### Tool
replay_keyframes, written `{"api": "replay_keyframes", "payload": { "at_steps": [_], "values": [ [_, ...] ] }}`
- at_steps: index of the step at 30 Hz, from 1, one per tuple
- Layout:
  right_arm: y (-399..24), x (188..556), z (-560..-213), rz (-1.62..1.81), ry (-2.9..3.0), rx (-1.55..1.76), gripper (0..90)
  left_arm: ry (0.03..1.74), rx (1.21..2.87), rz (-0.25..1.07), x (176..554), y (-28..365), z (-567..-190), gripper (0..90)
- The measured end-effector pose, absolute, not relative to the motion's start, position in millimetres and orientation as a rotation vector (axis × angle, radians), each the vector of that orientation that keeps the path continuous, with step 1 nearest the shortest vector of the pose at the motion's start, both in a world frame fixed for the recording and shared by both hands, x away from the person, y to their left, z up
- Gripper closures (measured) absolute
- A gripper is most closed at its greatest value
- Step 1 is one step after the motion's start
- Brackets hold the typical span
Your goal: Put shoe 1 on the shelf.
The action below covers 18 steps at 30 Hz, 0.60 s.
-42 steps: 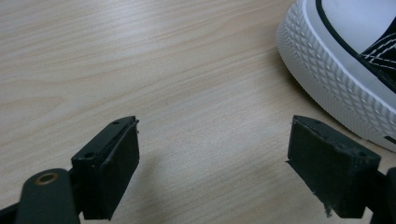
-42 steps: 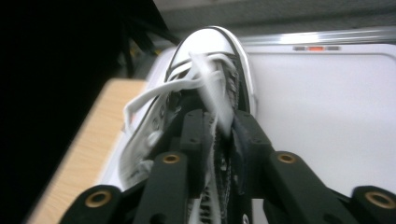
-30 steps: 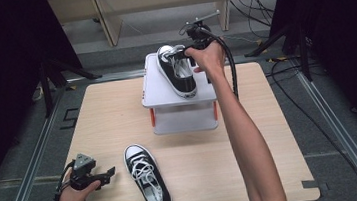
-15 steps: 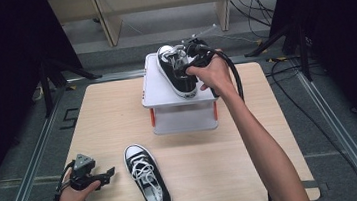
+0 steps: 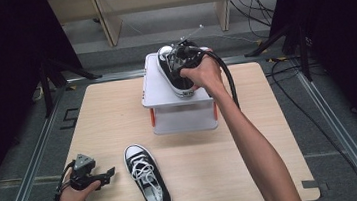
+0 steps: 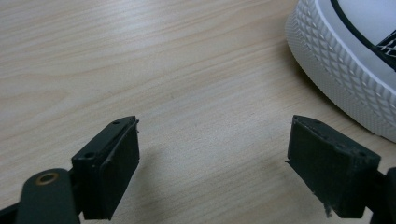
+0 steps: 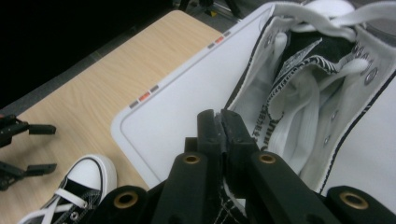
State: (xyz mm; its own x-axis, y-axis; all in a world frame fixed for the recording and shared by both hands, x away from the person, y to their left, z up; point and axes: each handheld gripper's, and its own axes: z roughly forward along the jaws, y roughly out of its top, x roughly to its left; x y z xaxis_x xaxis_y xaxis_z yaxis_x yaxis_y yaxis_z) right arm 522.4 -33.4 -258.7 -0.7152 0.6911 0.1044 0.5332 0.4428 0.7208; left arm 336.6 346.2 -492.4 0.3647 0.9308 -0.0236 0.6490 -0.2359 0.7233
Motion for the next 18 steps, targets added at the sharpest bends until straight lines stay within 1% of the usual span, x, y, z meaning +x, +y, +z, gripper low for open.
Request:
{"api": "replay_keyframes", "payload": {
  "at_steps": [7,9,11,13,16,18],
  "values": [
    [-5.0,522.7,-250.1,1.081,2.479,1.083,88.0,1.36,1.978,0.556,336.4,346.1,-492.0,16.5],
    [4.0,519.1,-249.3,1.074,2.477,1.141,87.3,1.357,1.97,0.551,336.3,345.5,-491.7,16.5],
    [9.8,517.8,-250.9,1.061,2.485,1.102,87.4,1.359,1.97,0.554,336.0,345.5,-491.4,16.5],
    [12.1,517.5,-255.1,1.084,2.498,1.1,90.0,1.357,1.967,0.547,336.4,345.5,-492.1,16.6],
    [14.8,517.4,-259.7,1.116,2.504,1.049,89.9,1.356,1.967,0.547,336.3,345.5,-492.1,16.5],
    [17.4,515.8,-261.7,1.111,2.509,1.026,88.0,1.355,1.969,0.548,336.1,345.8,-491.5,16.5]
  ]
}}
